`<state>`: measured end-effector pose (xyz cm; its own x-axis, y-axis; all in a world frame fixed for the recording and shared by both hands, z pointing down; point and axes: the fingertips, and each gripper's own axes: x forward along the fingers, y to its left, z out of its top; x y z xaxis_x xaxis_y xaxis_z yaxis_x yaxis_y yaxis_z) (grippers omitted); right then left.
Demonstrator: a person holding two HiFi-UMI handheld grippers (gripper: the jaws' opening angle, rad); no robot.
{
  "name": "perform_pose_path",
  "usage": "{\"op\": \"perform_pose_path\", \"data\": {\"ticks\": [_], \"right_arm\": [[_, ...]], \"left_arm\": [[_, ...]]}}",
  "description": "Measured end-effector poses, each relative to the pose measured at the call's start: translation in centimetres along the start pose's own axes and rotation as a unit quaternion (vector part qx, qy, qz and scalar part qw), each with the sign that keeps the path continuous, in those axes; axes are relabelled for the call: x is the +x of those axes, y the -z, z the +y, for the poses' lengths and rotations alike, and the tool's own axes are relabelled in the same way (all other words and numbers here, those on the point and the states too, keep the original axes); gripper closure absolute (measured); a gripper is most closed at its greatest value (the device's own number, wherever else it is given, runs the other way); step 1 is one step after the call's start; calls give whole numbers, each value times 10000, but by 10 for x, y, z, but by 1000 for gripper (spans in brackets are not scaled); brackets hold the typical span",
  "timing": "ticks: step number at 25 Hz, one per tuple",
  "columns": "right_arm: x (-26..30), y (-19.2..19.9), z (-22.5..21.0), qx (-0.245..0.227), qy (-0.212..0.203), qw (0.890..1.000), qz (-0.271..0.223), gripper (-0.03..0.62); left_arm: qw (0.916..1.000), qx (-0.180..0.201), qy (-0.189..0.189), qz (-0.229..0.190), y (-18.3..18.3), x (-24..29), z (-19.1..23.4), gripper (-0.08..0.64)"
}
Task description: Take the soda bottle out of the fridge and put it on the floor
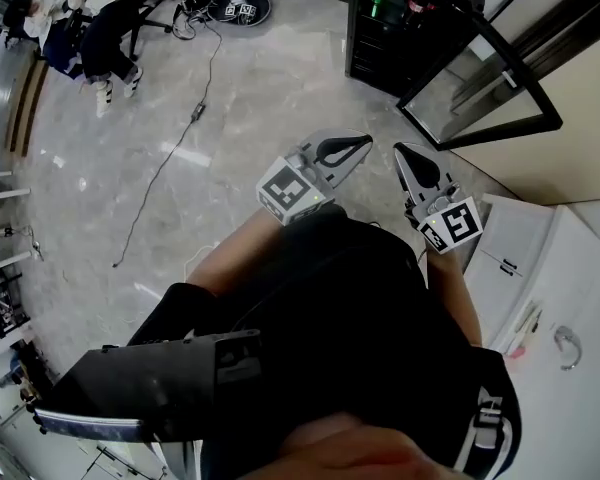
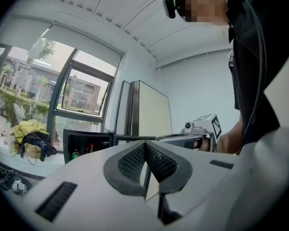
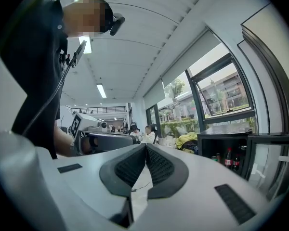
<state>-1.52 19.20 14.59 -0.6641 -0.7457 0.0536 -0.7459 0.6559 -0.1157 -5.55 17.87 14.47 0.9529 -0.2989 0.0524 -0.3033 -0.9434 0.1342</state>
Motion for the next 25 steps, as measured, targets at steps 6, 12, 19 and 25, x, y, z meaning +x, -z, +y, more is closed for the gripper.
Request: {"op": "perform_pose_path", "data": {"ticks": [6, 12, 19, 25], "right_arm": [[60, 0, -14, -12, 415, 9991, 105, 578], [88, 4, -28, -33, 821, 9965, 151, 580], [90, 10, -74, 22, 1114, 9937, 134, 578], [100, 18, -137, 84, 1142, 9934, 106, 578]], "left_arm": [[9993, 42, 376, 73, -4, -12, 64, 560], [9984, -57, 568, 48, -4, -14, 102, 560], [9978, -162, 630, 95, 4, 22, 123, 560], [9994, -3, 293, 209, 6, 68, 156, 560]]}}
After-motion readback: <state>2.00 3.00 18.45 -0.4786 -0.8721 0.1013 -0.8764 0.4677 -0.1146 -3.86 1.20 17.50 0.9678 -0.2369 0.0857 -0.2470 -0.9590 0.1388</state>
